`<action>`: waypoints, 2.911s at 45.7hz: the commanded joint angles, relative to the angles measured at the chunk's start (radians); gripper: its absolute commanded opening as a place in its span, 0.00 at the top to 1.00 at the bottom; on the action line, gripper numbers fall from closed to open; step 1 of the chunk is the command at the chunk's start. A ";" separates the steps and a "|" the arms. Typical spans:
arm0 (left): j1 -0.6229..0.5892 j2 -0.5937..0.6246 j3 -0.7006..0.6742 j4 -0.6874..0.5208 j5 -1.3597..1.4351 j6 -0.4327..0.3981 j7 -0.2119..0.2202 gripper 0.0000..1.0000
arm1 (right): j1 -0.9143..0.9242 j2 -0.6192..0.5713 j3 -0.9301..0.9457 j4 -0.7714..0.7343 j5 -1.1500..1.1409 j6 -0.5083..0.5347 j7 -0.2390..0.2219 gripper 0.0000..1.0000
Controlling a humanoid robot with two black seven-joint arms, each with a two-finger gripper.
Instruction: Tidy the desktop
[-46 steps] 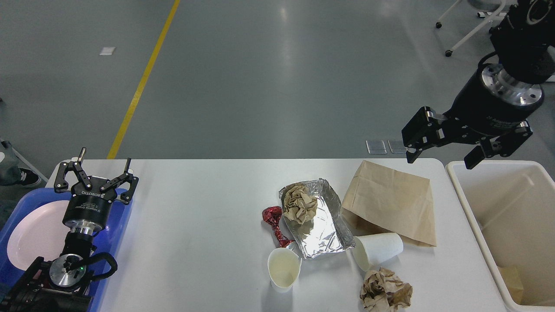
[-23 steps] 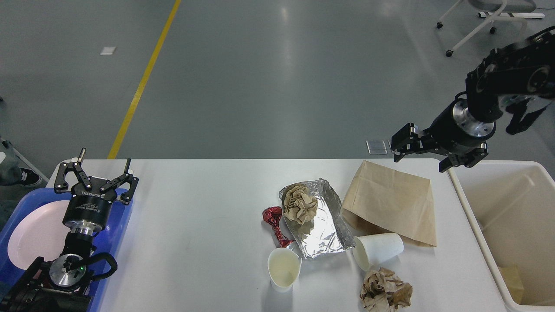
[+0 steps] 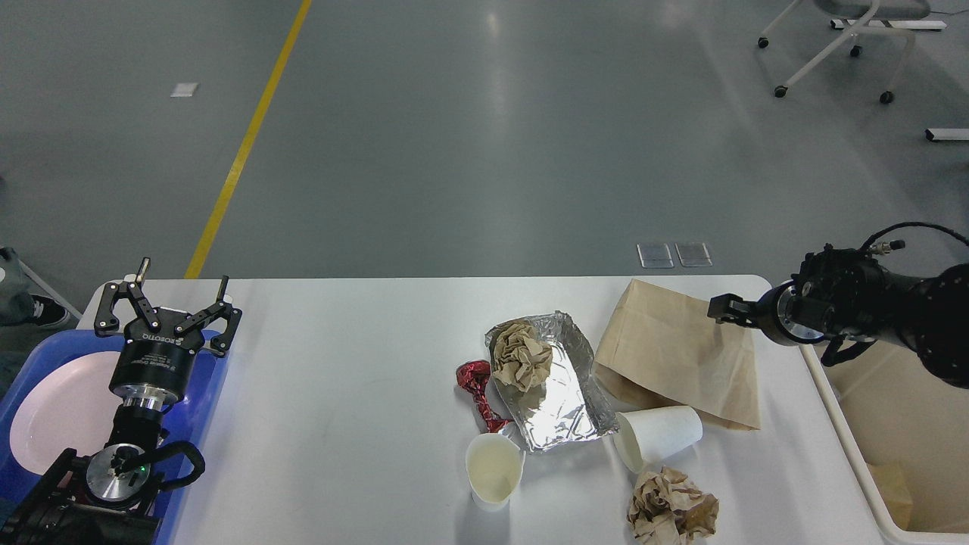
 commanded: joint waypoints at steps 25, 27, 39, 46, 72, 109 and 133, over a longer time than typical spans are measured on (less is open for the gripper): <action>0.000 0.000 0.000 0.000 0.000 0.000 0.000 0.04 | -0.267 0.122 0.108 -0.137 -0.001 -0.227 0.063 0.00; 0.000 0.000 0.000 0.000 0.002 0.000 0.000 0.04 | -0.265 0.119 0.110 -0.137 0.013 -0.238 0.061 0.07; 0.000 0.000 0.000 0.000 0.002 0.000 0.000 0.04 | -0.264 0.113 0.111 -0.126 0.016 -0.230 0.043 1.00; 0.000 0.000 0.000 0.000 0.000 0.000 0.000 0.04 | -0.262 0.108 0.116 -0.123 0.023 -0.241 0.006 1.00; 0.000 0.000 0.000 0.000 0.000 0.000 0.000 0.04 | -0.072 -0.045 0.116 0.063 0.076 -0.215 0.009 0.17; 0.000 0.000 0.000 0.000 0.000 0.000 0.000 0.04 | 1.042 -0.117 -0.134 0.682 -0.085 0.689 -0.014 0.00; 0.000 0.000 0.000 0.000 0.000 0.000 0.000 0.04 | 1.234 -0.176 -0.047 0.972 -0.121 0.572 -0.214 0.00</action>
